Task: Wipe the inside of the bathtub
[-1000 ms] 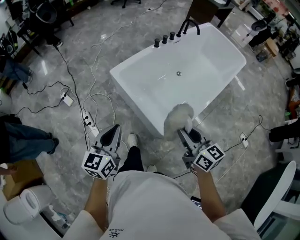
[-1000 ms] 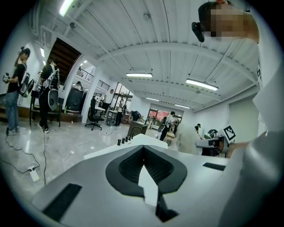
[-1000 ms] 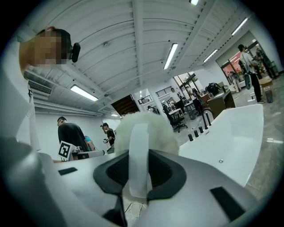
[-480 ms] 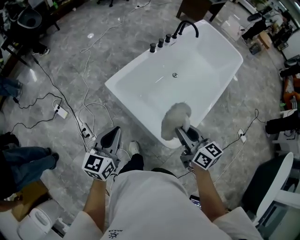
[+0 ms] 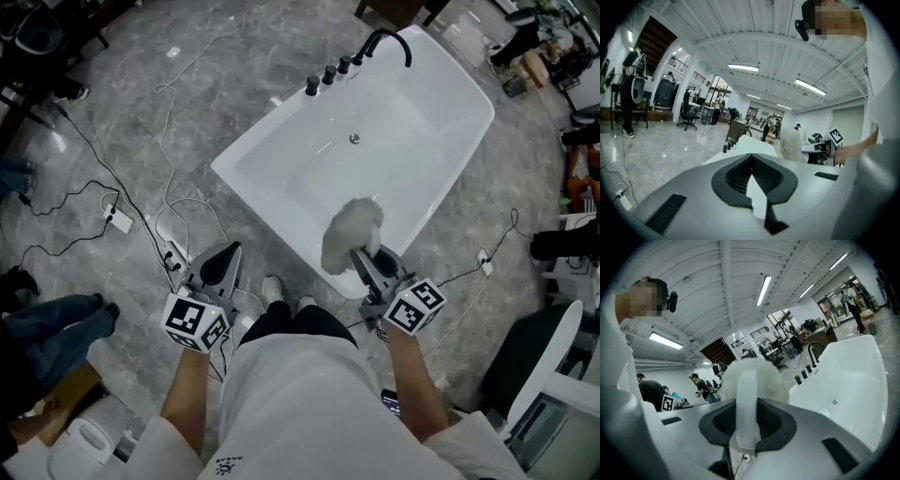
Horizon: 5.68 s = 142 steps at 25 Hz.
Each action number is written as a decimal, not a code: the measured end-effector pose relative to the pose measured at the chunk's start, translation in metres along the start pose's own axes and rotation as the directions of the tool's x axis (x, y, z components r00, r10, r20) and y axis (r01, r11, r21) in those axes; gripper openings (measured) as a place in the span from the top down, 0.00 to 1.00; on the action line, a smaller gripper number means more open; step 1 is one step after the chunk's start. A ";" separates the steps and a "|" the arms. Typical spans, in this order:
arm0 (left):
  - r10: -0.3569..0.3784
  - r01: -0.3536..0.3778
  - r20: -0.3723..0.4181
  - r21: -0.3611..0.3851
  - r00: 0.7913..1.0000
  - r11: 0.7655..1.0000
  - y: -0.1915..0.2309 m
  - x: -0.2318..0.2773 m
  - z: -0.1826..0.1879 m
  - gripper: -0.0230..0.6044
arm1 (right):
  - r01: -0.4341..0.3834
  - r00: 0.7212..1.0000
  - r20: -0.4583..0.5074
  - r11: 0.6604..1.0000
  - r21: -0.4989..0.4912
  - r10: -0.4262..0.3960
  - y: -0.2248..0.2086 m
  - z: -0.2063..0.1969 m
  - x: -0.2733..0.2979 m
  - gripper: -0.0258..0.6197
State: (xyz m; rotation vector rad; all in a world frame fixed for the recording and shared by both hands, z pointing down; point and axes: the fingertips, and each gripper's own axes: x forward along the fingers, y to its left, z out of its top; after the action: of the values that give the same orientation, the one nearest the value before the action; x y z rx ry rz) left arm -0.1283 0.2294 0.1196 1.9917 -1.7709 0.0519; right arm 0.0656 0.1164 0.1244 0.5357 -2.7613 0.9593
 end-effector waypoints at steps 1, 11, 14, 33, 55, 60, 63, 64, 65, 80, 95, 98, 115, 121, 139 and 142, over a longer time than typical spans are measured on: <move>0.001 -0.001 -0.005 -0.004 1.000 1.000 0.002 0.002 -0.001 0.95 | -0.001 1.000 -0.007 1.000 0.006 0.001 -0.003 -0.002 0.003 0.81; 0.029 -0.031 -0.056 -0.031 0.998 0.999 0.019 0.024 -0.018 0.95 | -0.057 0.993 -0.107 0.998 -0.037 0.053 -0.022 -0.022 0.047 0.81; 0.045 -0.047 -0.078 -0.030 0.996 0.998 0.025 0.041 -0.020 0.95 | -0.075 0.988 -0.136 0.997 -0.014 0.072 -0.036 -0.030 0.062 0.81; 0.030 -0.031 -0.179 -0.004 0.983 1.000 0.046 0.150 -0.060 0.95 | -0.130 0.880 -0.443 0.985 0.117 0.169 -0.175 -0.139 0.121 0.81; 0.001 0.007 -0.323 0.023 0.946 1.000 0.169 0.227 -0.155 0.95 | -0.299 0.745 -0.558 0.930 0.212 0.366 -0.185 -0.235 0.322 0.81; 0.014 0.005 -0.362 0.052 0.932 0.999 0.182 0.245 -0.164 0.95 | -0.343 0.706 -0.582 0.913 0.219 0.404 -0.179 -0.247 0.345 0.81; 0.021 0.006 -0.377 0.071 0.926 0.997 0.194 0.251 -0.171 0.95 | -0.381 0.679 -0.590 0.896 0.227 0.438 -0.172 -0.259 0.362 0.81; 0.021 0.008 -0.380 0.075 0.925 0.997 0.197 0.252 -0.172 0.95 | -0.388 0.677 -0.585 0.892 0.232 0.447 -0.172 -0.260 0.368 0.82; 0.021 0.010 -0.382 0.078 0.924 0.997 0.199 0.254 -0.174 0.95 | -0.394 0.676 -0.581 0.888 0.236 0.454 -0.172 -0.261 0.373 0.82; 0.028 0.001 -0.341 0.085 0.940 0.996 0.198 0.272 -0.177 0.95 | -0.404 0.674 -0.570 0.880 0.248 0.470 -0.196 -0.280 0.408 0.82; -0.102 0.155 -0.372 0.115 0.923 0.981 0.176 0.337 -0.177 0.95 | -0.274 0.723 -0.594 0.936 0.221 0.352 -0.280 -0.340 0.421 0.82; -0.125 0.207 -0.410 0.161 0.903 0.965 0.176 0.355 -0.187 0.95 | -0.244 0.734 -0.592 0.943 0.227 0.332 -0.291 -0.349 0.419 0.82; -0.214 0.280 -0.423 0.101 0.880 0.955 0.207 0.397 -0.192 0.95 | -0.083 0.776 -0.595 0.970 0.230 0.207 -0.374 -0.397 0.426 0.82; -0.207 0.280 -0.421 0.119 0.883 0.953 0.203 0.394 -0.190 0.95 | -0.029 0.775 -0.614 0.979 0.201 0.149 -0.401 -0.414 0.421 0.82; -0.171 0.256 -0.431 0.147 0.886 0.956 0.212 0.396 -0.208 0.95 | -0.031 0.735 -0.660 0.981 0.191 0.152 -0.403 -0.423 0.411 0.82; -0.173 0.257 -0.422 0.149 0.890 0.955 0.208 0.399 -0.207 0.95 | -0.076 0.719 -0.662 0.970 0.230 0.213 -0.382 -0.410 0.403 0.82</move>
State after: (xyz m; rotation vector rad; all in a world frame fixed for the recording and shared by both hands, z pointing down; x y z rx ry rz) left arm -0.2017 -0.0769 0.5015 2.1173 -1.3148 0.5530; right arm -0.1409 -0.0174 0.7689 -0.0428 -2.0641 1.1657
